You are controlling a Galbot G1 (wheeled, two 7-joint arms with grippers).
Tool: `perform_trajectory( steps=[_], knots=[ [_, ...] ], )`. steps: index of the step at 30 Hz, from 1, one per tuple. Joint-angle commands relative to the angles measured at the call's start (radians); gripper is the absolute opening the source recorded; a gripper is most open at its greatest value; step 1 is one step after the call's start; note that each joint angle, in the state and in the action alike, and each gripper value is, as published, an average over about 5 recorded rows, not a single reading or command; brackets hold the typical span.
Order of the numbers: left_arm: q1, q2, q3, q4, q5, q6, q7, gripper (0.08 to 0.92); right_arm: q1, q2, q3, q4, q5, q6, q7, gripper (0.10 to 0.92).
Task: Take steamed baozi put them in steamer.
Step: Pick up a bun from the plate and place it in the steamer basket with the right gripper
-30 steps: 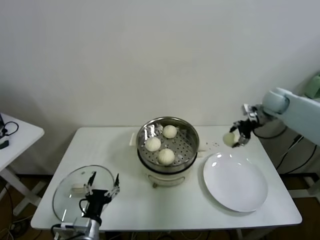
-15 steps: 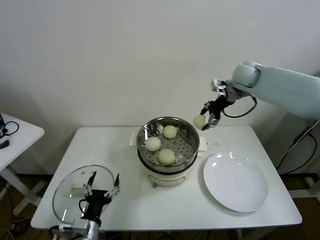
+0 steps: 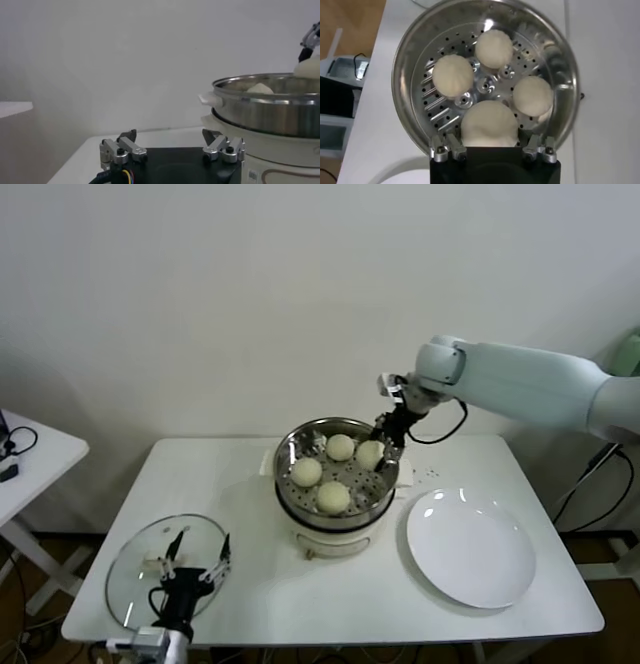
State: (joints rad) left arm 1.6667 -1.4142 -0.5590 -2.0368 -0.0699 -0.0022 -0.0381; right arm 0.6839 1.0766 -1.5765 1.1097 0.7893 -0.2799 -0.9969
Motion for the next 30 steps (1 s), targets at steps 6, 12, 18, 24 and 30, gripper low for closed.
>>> perform_trajectory(
  steps=[6, 12, 18, 24, 30],
  knots=[
    [0.01, -0.004, -0.004, 0.012, -0.011, -0.009, 0.0, 0.823, -0.12, 0.055, 0.024, -0.096, -0.032, -0.006, 0.017, 0.729],
    [0.009, -0.004, -0.004, 0.015, -0.011, -0.011, 0.0, 0.823, -0.128, 0.063, 0.039, -0.142, -0.068, 0.001, 0.01, 0.729],
    [0.008, -0.004, -0.003, 0.02, -0.01, -0.012, 0.0, 0.823, -0.126, 0.066, 0.043, -0.161, -0.085, 0.008, 0.002, 0.729],
    [-0.004, 0.0, -0.008, 0.022, -0.015, -0.009, 0.0, 0.823, -0.125, 0.075, 0.042, -0.158, -0.085, 0.008, -0.003, 0.729],
    [-0.005, 0.008, -0.008, 0.019, -0.014, -0.01, 0.001, 0.823, -0.122, 0.074, 0.036, -0.148, -0.089, 0.011, -0.008, 0.729]
  ],
)
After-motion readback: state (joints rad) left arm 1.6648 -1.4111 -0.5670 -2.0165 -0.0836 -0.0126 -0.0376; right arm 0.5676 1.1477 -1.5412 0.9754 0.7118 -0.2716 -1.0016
